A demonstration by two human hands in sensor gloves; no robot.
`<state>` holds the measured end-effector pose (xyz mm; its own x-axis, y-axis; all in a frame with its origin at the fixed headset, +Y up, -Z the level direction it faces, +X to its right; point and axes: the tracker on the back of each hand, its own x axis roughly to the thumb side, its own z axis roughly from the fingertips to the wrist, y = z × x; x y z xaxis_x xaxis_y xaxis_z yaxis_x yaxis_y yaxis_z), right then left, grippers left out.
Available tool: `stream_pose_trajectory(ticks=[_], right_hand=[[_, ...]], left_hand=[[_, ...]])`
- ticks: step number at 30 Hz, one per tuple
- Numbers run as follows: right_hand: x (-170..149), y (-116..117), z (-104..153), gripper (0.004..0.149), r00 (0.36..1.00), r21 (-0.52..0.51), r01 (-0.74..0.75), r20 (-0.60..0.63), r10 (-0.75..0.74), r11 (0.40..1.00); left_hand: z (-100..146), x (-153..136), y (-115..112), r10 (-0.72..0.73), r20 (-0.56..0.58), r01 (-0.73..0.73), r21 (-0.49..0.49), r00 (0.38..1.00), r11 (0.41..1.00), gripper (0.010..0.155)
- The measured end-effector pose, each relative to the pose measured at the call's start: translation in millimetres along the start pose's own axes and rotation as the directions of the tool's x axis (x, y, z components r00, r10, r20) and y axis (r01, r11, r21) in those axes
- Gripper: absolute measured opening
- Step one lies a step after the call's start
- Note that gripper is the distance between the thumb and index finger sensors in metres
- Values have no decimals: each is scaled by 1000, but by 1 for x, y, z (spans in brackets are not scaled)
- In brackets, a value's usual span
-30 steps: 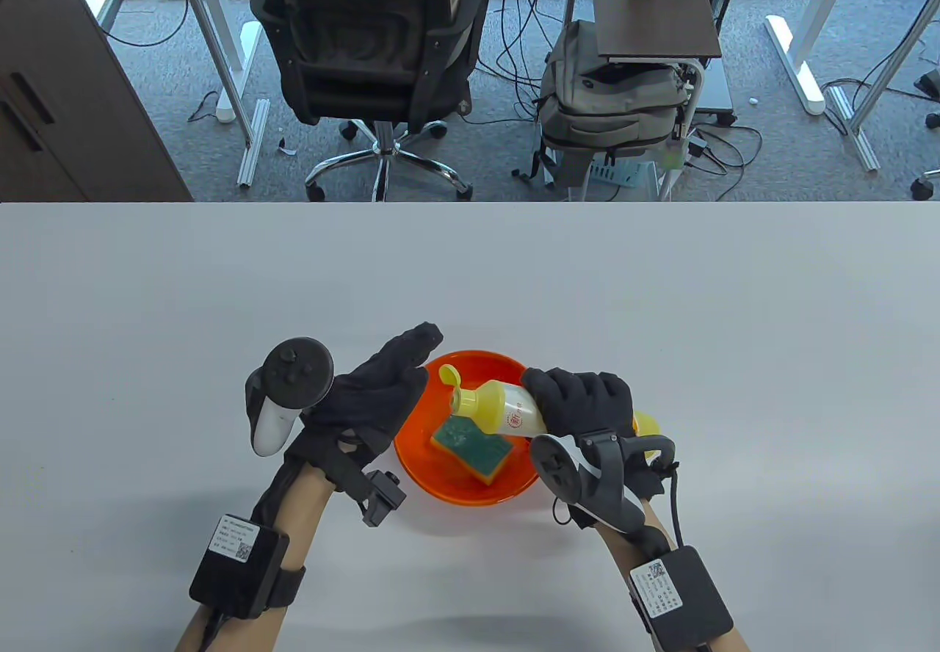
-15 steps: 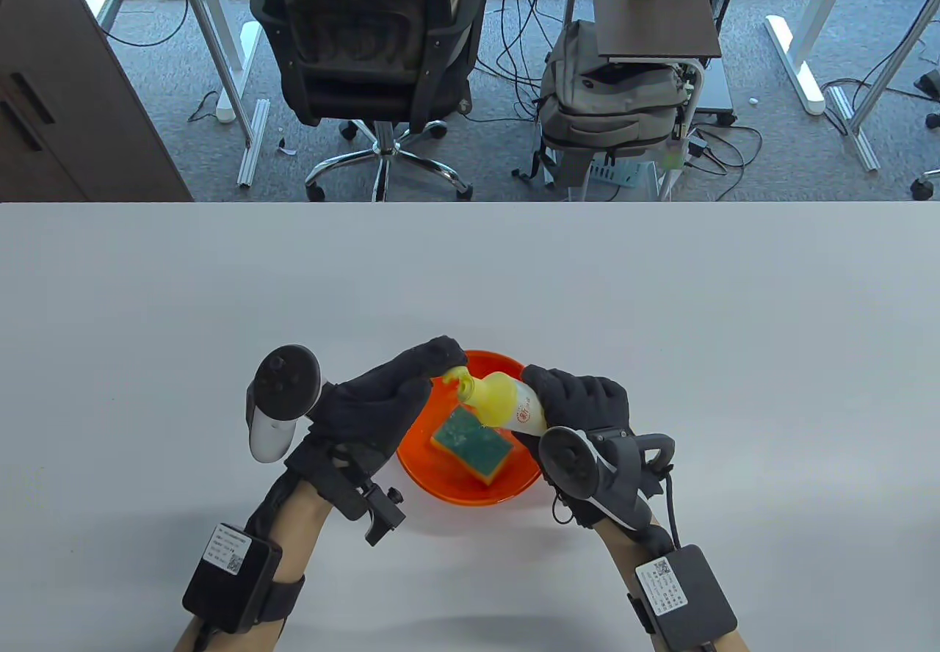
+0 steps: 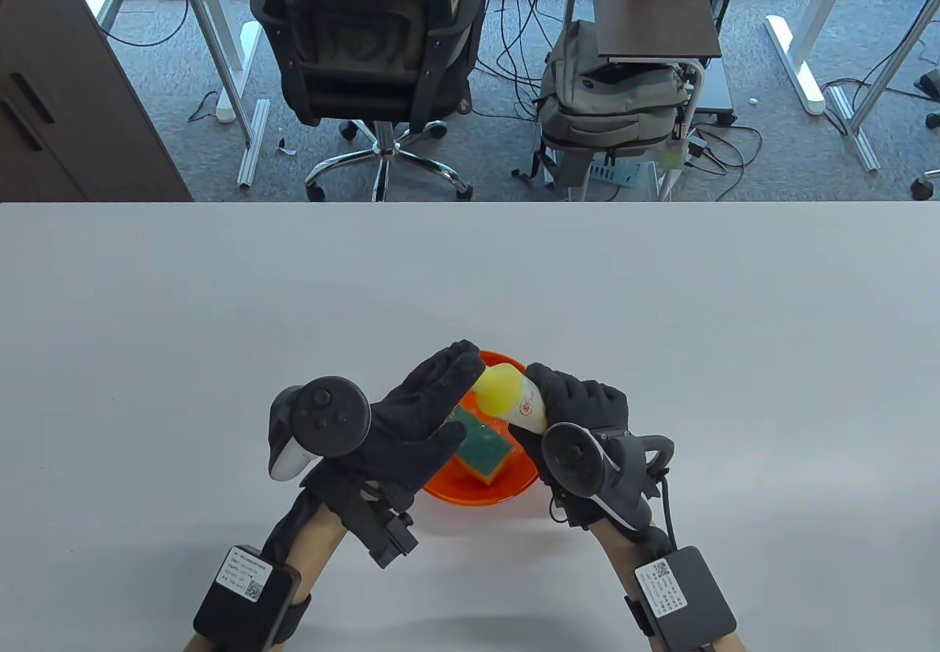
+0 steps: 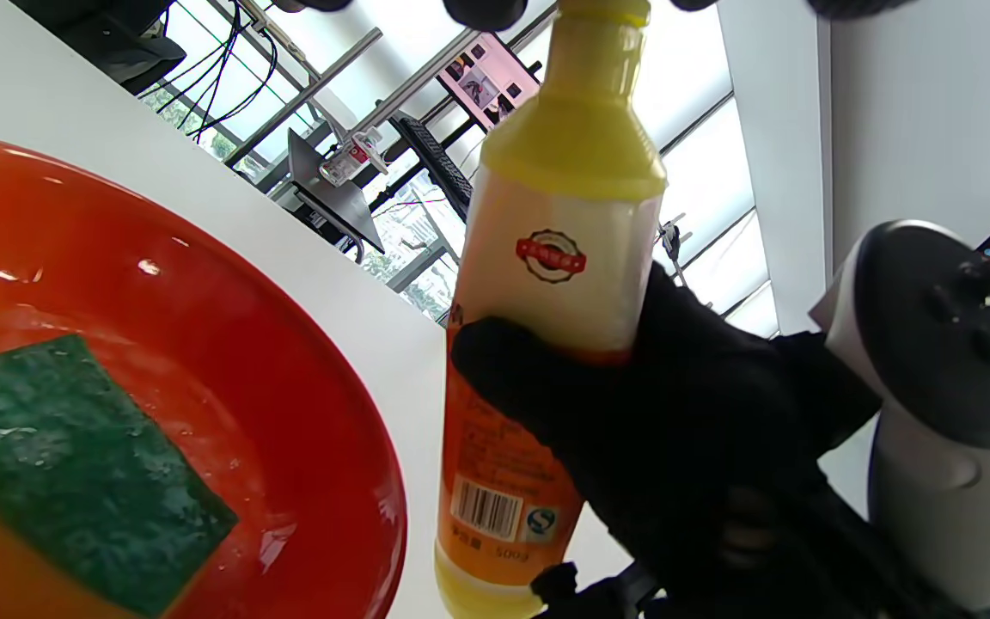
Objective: Squeeze dish soap on sponge and spread
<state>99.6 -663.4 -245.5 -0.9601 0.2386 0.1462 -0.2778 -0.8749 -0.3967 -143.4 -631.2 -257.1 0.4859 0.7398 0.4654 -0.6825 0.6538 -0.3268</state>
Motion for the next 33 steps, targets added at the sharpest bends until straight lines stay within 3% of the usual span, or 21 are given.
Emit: stream_pose_trajectory(ticks=[7,14,21,26,33], right_hand=[[-4,0,-1,69,1000,12,-8,-1,8,1000],[-12,0,-5,70,1000,18,6,-29,-5,1000],[-32,5,-9,70,993,51,53,-111,-47,997],[-49,9,-18,70,971,58,129,-211,-114,990],[-75,21,-37,70,869,74,350,-399,-294,934]], left_hand=[[-1,3,-10,-135,-15,136,13,991,991,70],[-1,-1,-11,-152,-40,151,-10,988,988,73],[9,-17,8,-97,-106,100,28,990,995,74],[23,-37,26,-174,-199,182,26,964,983,74],[45,-79,43,-312,-353,332,-6,882,943,73]])
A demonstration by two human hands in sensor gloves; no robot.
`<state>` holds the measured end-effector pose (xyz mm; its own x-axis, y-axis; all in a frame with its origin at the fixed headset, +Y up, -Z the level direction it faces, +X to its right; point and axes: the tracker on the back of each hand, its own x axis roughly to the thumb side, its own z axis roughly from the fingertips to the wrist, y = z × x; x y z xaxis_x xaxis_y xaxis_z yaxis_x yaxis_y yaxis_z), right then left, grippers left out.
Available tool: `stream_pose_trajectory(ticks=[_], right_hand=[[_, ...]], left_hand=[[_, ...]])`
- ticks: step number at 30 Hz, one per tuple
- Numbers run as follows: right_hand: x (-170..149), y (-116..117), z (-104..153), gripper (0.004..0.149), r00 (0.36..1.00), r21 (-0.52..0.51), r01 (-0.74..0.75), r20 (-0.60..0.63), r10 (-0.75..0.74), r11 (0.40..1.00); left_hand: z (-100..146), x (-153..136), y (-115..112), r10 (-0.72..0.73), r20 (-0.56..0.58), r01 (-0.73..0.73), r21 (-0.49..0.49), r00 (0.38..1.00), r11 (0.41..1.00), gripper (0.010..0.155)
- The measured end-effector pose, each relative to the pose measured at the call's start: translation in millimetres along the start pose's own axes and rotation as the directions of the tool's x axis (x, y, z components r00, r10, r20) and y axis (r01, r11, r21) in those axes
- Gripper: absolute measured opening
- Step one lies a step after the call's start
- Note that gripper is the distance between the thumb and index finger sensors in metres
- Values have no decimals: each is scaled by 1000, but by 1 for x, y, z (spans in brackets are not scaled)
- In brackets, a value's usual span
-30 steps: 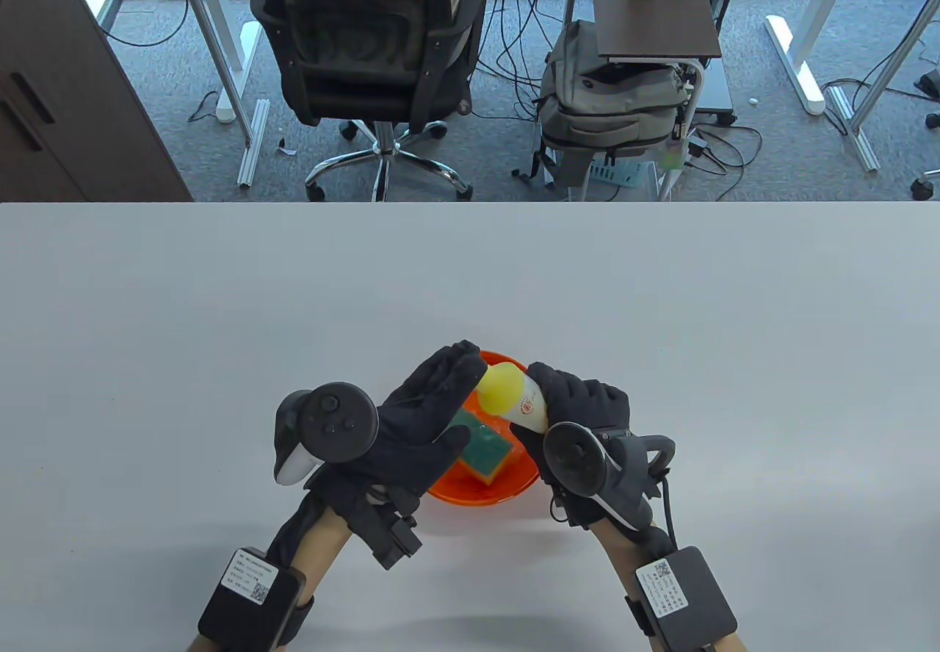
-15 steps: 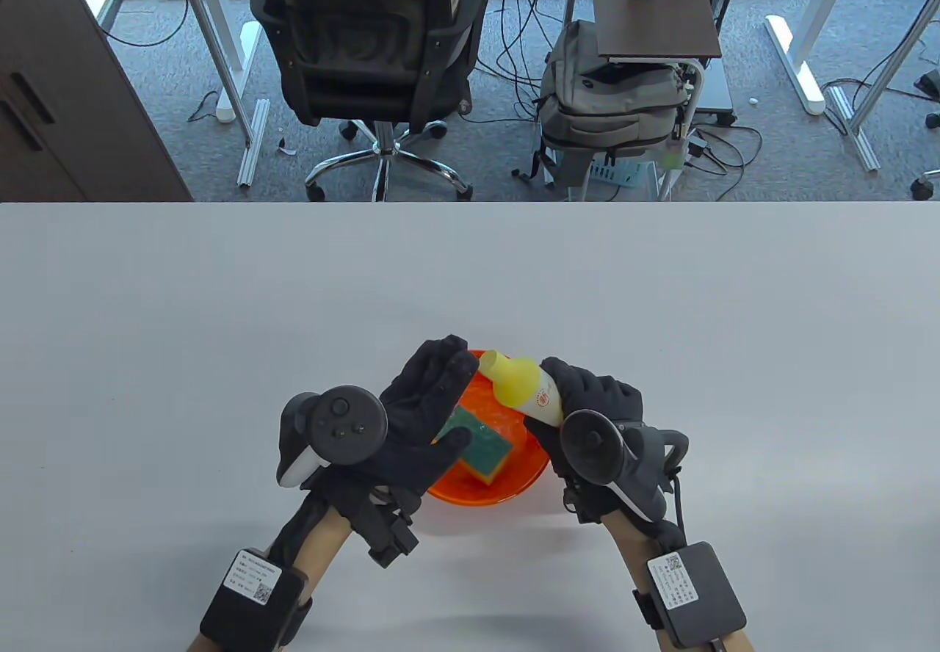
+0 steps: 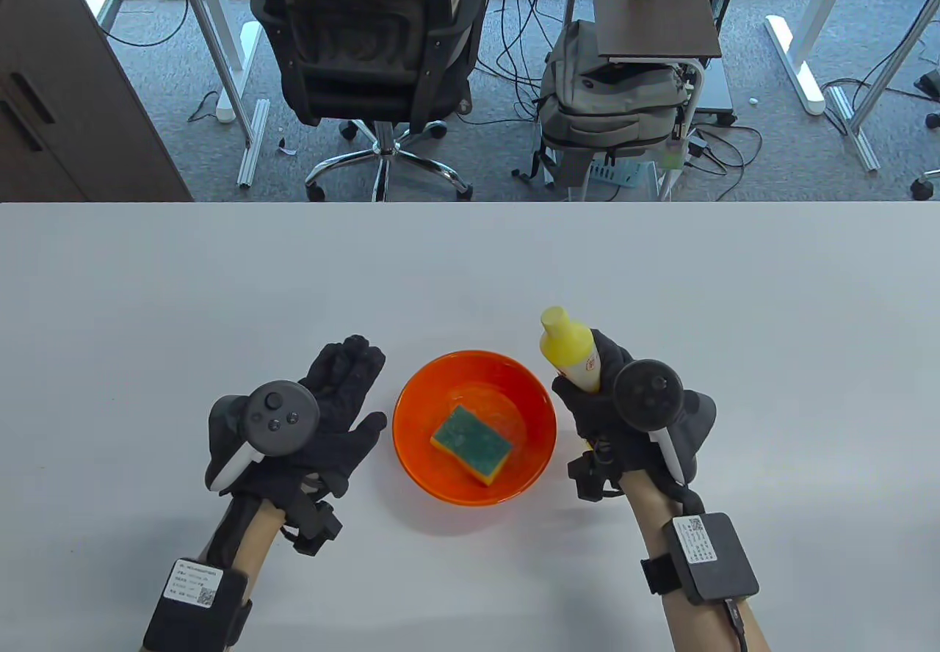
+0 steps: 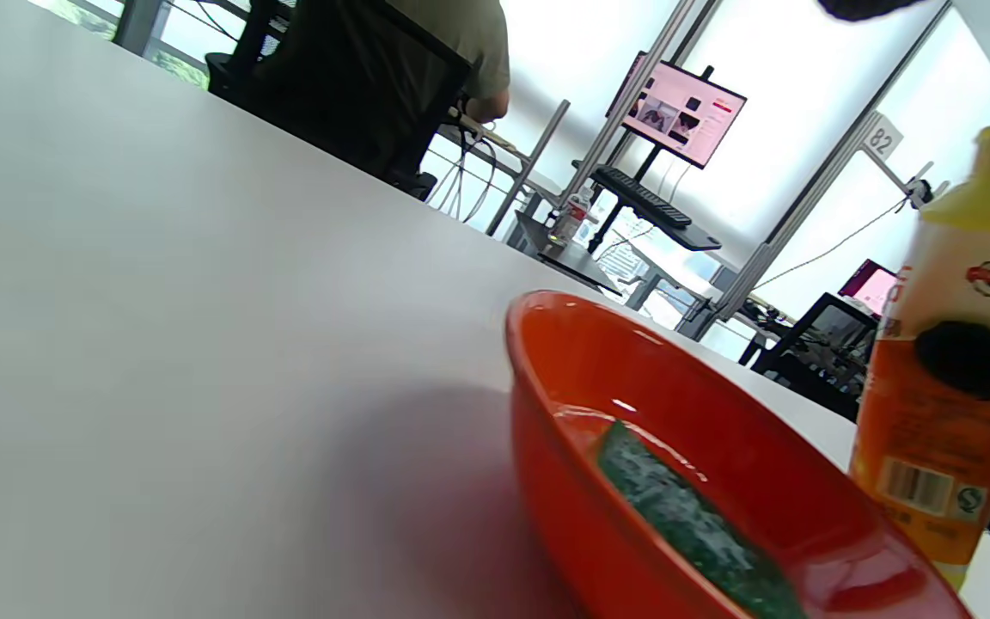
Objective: Squeeze dish soap on sponge and spread
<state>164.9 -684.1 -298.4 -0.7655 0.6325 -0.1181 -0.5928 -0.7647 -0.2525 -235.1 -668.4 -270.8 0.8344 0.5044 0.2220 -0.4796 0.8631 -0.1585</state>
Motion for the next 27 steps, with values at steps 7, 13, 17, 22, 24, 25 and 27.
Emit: stream_pose_trajectory(ticks=[7,13,17,22,24,25,27], right_hand=[[-14,8,-30,70,947,75,278,-188,-260,958],[-15,17,-44,71,862,108,469,-271,-427,877],[-13,26,-50,73,841,94,503,-283,-461,859],[-10,34,-55,74,843,84,501,-272,-463,862],[-9,36,-56,75,869,86,460,-247,-429,884],[-9,37,-56,75,877,93,447,-239,-416,890],[-9,38,-57,74,897,103,407,-234,-376,907]], left_hand=[[4,-39,-13,85,-94,-87,-18,992,996,73],[5,-53,-13,34,-139,-37,-21,990,999,73],[6,-58,-13,24,-153,-28,-26,988,999,73],[7,-60,-13,19,-165,-23,-22,986,999,74],[8,-61,-12,21,-167,-25,-20,986,1000,73],[9,-62,-12,21,-169,-25,-18,985,1000,74],[10,-63,-12,20,-173,-23,-15,985,1000,74]])
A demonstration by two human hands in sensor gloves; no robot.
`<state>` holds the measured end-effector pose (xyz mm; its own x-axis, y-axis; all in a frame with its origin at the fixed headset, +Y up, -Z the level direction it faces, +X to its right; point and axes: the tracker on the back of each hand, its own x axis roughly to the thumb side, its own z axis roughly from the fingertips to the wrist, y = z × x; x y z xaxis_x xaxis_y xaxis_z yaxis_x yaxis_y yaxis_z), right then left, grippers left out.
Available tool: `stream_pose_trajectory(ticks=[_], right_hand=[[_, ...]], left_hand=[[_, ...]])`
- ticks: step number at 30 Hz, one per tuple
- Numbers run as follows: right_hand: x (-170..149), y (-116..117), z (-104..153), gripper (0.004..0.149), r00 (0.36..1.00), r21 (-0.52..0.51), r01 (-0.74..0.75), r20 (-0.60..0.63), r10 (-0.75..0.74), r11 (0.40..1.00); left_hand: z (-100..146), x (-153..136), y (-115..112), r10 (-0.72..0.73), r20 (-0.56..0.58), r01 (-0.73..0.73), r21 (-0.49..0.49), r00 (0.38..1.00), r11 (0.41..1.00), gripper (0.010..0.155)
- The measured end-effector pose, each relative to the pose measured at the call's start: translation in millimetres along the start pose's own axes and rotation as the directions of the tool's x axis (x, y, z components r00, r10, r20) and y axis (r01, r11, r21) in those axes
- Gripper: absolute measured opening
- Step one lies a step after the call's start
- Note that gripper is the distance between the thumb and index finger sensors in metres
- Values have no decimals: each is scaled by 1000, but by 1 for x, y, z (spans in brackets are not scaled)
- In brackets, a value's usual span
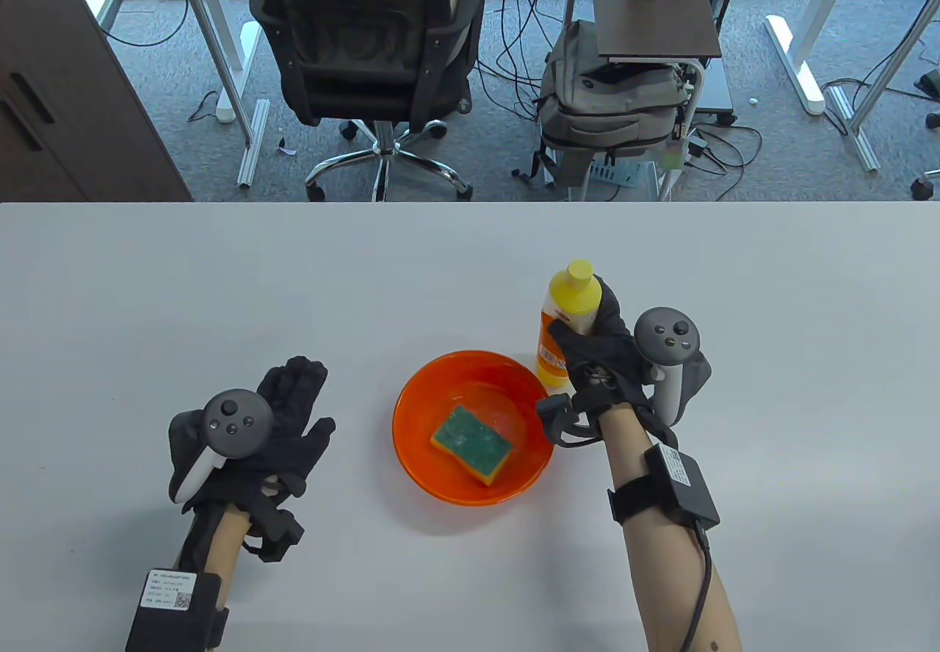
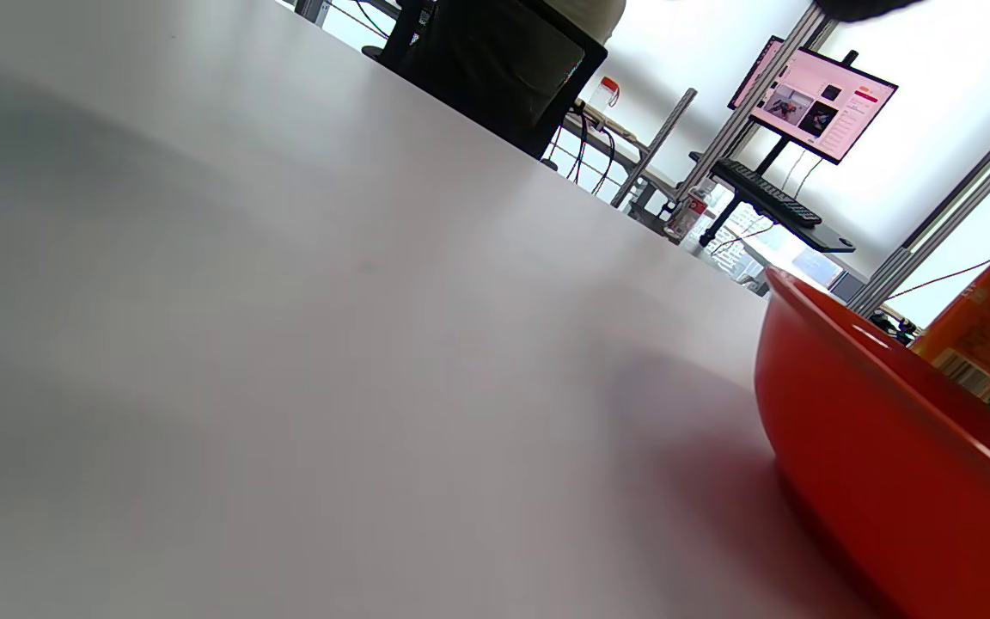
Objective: Squeeze dish soap on sponge and spread
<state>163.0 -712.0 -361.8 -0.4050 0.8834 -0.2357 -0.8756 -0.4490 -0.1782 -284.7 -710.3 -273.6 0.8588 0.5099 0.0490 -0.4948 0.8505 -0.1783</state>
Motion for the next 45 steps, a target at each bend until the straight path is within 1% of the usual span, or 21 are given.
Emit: stream_pose_trajectory(ticks=[2,6,7,10,13,15,17,19,21,24,26,30,34,36,39,45], right_hand=[[-1,0,-1,73,998,-6,-64,5,64,998],[-5,0,1,74,997,4,-74,-3,74,997],[-6,0,3,75,995,2,-96,3,96,995],[-5,-4,10,84,980,1,-191,53,191,982],[-3,-11,22,93,933,1,-335,140,331,942],[-2,-18,31,95,888,-36,-423,183,422,905],[-2,-25,43,96,823,-103,-515,219,525,851],[-3,-30,52,97,768,-148,-578,235,596,803],[-6,-35,64,98,681,-192,-661,254,687,725],[-10,-40,78,98,584,-228,-736,263,768,638],[-14,-43,86,98,547,-240,-760,267,793,605],[-21,-47,96,98,512,-248,-782,269,816,573],[-30,-47,99,98,524,-239,-778,262,810,581],[-32,-47,98,98,511,-228,-793,257,820,566],[-32,-48,101,98,493,-241,-800,258,831,550],[-32,-49,105,98,485,-245,-803,261,835,543]], left_hand=[[0,-1,0,0,-3,0,0,1000,1000,73],[3,0,0,-16,-3,16,3,1000,1000,73],[3,0,0,-32,-5,32,10,999,999,74],[6,2,2,-95,-14,96,49,995,994,74],[8,6,3,-143,-7,143,97,990,985,74],[8,8,2,-162,-5,161,112,987,980,75],[8,11,0,-196,-8,196,118,981,974,75],[9,13,-1,-232,-9,232,128,973,964,77],[9,17,-3,-284,-11,283,134,959,950,78],[11,22,-4,-318,-10,316,143,948,938,79],[12,25,-5,-335,-8,332,153,942,931,79],[14,29,-6,-356,1,351,163,934,922,80],[15,30,-8,-365,1,360,161,931,919,81],[14,30,-10,-372,1,367,155,928,917,81],[15,28,-11,-375,-5,372,150,927,916,81],[16,28,-11,-378,-5,375,146,926,916,81]])
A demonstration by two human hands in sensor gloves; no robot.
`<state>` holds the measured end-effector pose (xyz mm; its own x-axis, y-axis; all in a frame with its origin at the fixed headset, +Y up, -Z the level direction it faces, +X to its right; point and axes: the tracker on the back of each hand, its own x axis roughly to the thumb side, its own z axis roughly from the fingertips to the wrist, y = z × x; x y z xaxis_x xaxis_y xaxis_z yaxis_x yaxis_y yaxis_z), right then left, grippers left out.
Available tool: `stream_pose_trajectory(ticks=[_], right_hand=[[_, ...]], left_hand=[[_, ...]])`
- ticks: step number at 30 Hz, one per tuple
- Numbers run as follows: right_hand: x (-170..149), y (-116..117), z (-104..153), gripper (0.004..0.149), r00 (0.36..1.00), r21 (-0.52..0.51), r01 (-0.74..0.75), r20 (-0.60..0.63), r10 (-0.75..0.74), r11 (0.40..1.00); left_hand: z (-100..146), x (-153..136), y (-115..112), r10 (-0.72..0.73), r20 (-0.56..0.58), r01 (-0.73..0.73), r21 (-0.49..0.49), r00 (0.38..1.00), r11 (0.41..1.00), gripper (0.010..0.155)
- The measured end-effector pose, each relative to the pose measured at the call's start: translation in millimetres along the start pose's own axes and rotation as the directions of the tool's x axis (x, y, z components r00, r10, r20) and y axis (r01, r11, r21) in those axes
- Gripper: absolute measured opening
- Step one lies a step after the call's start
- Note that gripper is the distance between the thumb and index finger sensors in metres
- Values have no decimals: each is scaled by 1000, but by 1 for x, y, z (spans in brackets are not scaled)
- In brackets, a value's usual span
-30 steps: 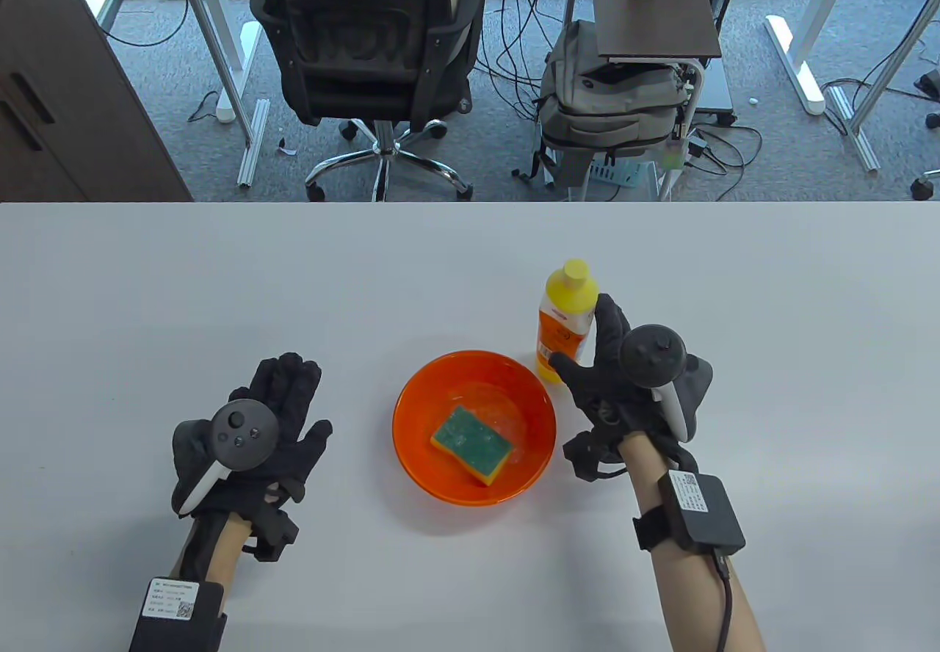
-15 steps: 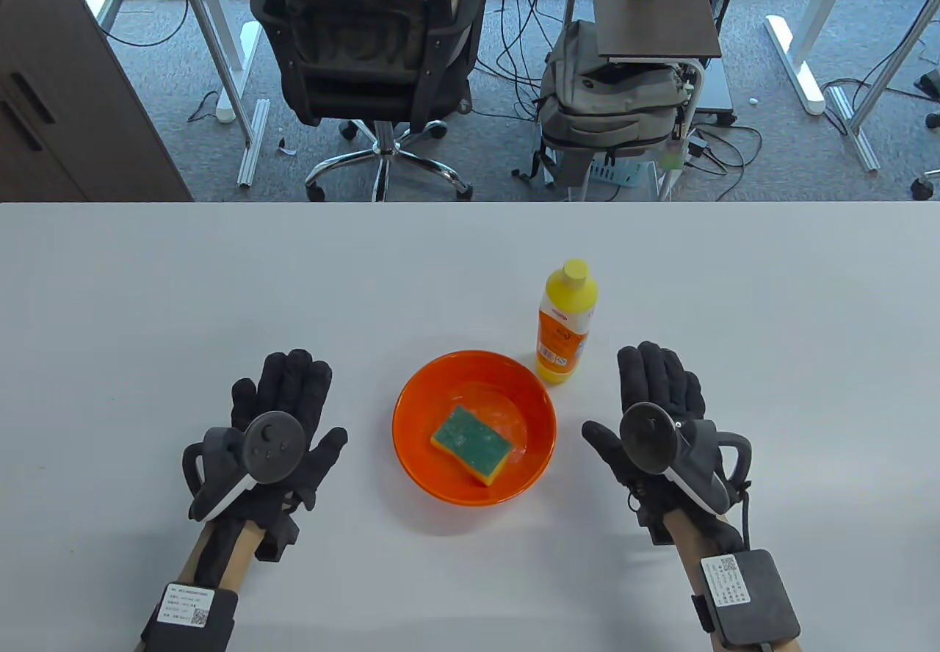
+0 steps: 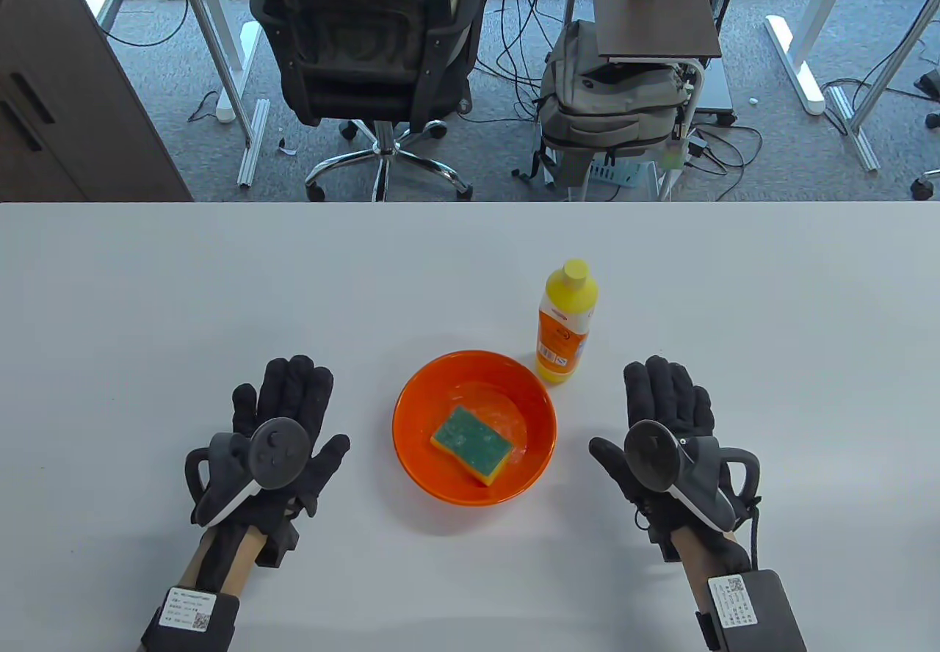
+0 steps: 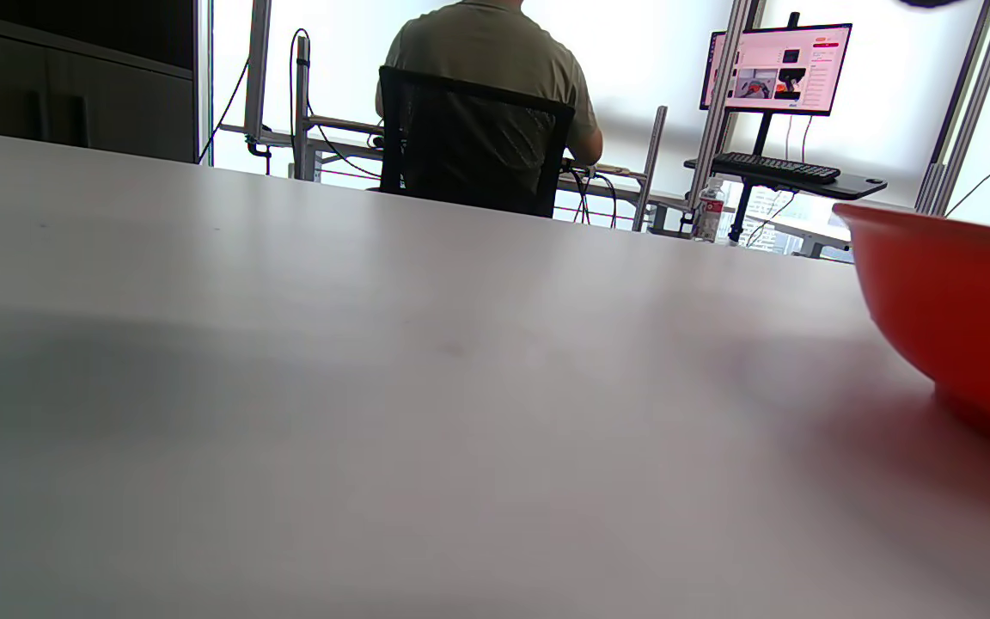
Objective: Squeeze dish soap on sponge and spread
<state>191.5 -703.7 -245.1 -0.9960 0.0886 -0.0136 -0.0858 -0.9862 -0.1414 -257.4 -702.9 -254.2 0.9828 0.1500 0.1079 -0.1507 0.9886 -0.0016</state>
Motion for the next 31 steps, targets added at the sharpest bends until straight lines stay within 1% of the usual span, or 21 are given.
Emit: stream_pose_trajectory(ticks=[13,31], right_hand=[[4,2,4,99,999,37,-49,17,49,998],[8,4,6,98,996,60,-86,18,85,994]], left_hand=[[0,1,-1,-3,3,3,-8,1000,1000,81],[-1,2,-1,-10,6,10,-9,1000,1000,81]])
